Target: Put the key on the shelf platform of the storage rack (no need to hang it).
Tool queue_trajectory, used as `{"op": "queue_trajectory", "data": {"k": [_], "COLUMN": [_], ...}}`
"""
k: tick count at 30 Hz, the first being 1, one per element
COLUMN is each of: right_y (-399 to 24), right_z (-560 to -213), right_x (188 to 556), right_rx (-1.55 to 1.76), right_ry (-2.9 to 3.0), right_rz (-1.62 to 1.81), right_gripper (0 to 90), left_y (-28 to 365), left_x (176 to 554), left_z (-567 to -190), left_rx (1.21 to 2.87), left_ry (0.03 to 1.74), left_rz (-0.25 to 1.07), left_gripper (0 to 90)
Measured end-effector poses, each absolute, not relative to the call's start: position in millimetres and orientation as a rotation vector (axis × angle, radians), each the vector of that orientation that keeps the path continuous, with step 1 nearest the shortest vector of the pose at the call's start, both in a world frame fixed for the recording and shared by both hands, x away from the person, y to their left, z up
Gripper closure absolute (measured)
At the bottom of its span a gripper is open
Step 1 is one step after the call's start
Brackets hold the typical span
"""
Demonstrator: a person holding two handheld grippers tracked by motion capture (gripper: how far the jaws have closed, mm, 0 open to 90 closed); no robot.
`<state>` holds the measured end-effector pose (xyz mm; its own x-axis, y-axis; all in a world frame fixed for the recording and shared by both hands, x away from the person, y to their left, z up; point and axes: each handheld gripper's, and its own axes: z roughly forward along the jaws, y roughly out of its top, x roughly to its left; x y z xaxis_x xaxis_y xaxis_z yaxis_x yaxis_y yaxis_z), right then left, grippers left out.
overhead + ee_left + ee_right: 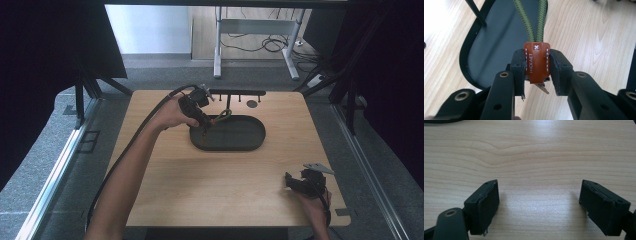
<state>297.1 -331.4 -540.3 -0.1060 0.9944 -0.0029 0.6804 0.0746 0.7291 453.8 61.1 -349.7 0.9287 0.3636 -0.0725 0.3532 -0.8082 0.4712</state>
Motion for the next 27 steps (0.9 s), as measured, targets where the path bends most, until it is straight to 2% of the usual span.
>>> {"op": "queue_trajectory", "data": {"k": [17, 27], "right_y": [-331.4, -331.3], "right_z": [-540.2, -540.3], "right_x": [297.0, 297.1], "right_rx": [1.656, 1.657], "right_ry": [1.845, 1.843], "right_rz": [0.796, 0.798], "right_gripper": [16.5, 16.5], "left_y": [51.2, 43.8], "left_x": [473.1, 485.7], "left_z": [-346.0, -360.4], "left_rx": [2.578, 2.606], "left_ry": [0.519, 0.539], "left_rz": [0.042, 0.037], "left_gripper": [67.2, 67.2]}}
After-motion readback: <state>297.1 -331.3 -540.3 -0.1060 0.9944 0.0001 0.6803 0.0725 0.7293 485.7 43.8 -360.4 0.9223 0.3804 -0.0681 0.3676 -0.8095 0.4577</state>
